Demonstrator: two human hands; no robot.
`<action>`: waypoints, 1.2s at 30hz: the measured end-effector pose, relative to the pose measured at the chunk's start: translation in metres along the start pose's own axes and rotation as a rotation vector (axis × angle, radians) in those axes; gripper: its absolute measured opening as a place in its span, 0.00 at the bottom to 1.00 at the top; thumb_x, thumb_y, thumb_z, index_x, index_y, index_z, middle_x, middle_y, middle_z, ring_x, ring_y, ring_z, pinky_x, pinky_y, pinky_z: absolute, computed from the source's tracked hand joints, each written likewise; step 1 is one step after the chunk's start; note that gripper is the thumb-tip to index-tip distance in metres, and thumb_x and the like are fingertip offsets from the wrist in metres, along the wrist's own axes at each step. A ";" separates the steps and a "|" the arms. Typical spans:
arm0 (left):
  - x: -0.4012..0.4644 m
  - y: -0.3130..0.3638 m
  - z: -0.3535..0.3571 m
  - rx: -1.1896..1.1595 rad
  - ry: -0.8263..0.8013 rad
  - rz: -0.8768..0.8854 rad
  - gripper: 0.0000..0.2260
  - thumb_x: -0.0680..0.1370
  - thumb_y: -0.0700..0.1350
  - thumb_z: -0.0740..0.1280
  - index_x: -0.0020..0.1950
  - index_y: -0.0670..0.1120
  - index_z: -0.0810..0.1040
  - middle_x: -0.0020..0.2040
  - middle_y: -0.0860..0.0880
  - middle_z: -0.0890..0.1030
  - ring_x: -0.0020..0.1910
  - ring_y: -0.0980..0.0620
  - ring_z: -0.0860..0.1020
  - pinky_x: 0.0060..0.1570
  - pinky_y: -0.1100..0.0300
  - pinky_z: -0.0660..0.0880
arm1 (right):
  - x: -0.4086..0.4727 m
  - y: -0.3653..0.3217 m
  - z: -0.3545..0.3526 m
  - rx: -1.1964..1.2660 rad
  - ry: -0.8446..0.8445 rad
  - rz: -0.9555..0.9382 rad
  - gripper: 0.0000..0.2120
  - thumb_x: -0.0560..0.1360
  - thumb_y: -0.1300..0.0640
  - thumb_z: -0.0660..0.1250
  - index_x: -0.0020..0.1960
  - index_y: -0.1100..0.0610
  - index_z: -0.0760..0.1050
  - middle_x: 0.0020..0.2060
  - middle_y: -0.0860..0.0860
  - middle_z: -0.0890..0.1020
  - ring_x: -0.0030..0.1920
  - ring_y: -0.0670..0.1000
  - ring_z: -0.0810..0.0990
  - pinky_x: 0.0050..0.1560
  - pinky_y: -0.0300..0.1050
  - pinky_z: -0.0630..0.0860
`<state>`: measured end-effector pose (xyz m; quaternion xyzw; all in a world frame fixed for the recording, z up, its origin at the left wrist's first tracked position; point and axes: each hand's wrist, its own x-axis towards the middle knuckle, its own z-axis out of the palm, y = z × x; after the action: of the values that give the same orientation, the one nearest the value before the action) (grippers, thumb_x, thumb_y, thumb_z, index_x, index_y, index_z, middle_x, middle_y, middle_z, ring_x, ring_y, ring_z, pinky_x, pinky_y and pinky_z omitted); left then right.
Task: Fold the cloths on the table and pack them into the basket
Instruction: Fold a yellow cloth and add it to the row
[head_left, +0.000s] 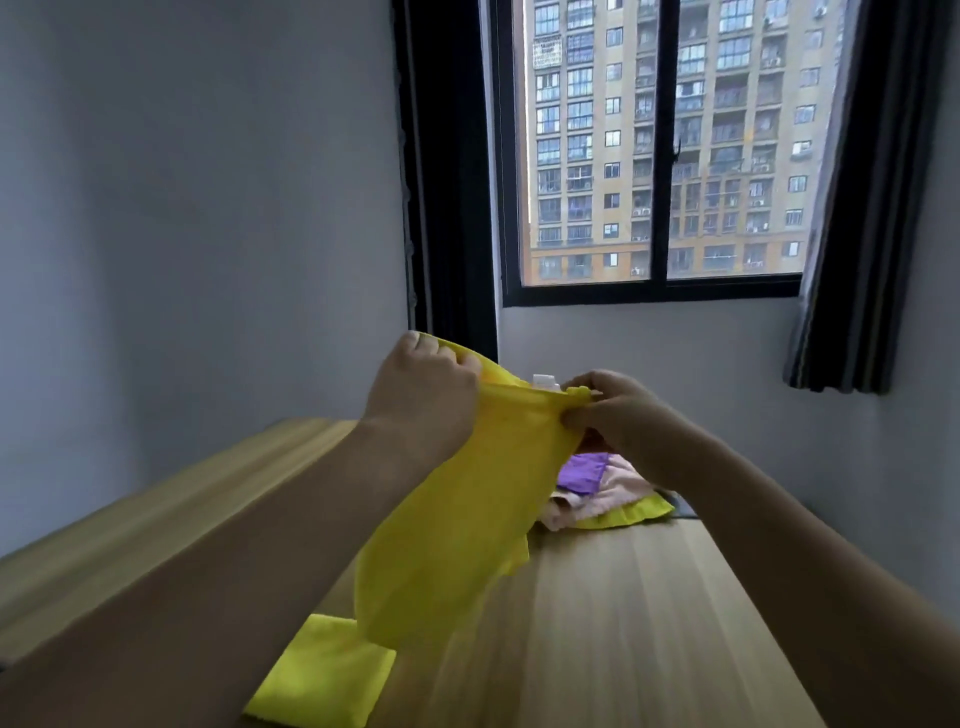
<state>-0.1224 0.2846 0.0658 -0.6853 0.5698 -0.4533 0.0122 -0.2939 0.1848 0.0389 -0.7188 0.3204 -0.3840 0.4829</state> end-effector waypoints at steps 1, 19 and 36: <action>-0.001 -0.003 -0.002 0.001 0.020 0.007 0.13 0.79 0.40 0.52 0.57 0.45 0.74 0.54 0.44 0.80 0.56 0.43 0.76 0.65 0.50 0.66 | -0.005 -0.006 0.000 0.019 -0.052 0.025 0.09 0.74 0.71 0.63 0.52 0.63 0.75 0.43 0.59 0.78 0.44 0.57 0.80 0.46 0.50 0.81; -0.014 -0.024 -0.021 -0.182 0.075 -0.108 0.13 0.79 0.46 0.56 0.64 0.49 0.68 0.44 0.48 0.78 0.39 0.49 0.69 0.47 0.53 0.67 | -0.025 -0.025 -0.006 -0.100 0.136 -0.270 0.04 0.76 0.65 0.67 0.45 0.58 0.74 0.41 0.54 0.78 0.40 0.51 0.76 0.38 0.40 0.77; -0.006 0.005 -0.016 -0.296 0.072 -0.219 0.09 0.83 0.48 0.57 0.54 0.44 0.72 0.55 0.46 0.71 0.42 0.50 0.70 0.37 0.57 0.67 | -0.020 -0.012 0.007 0.127 0.306 -0.273 0.09 0.81 0.58 0.59 0.46 0.51 0.76 0.42 0.52 0.79 0.45 0.51 0.77 0.50 0.53 0.78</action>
<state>-0.1363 0.2951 0.0686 -0.7210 0.5523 -0.3874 -0.1583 -0.2971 0.2084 0.0434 -0.6569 0.2646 -0.5700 0.4166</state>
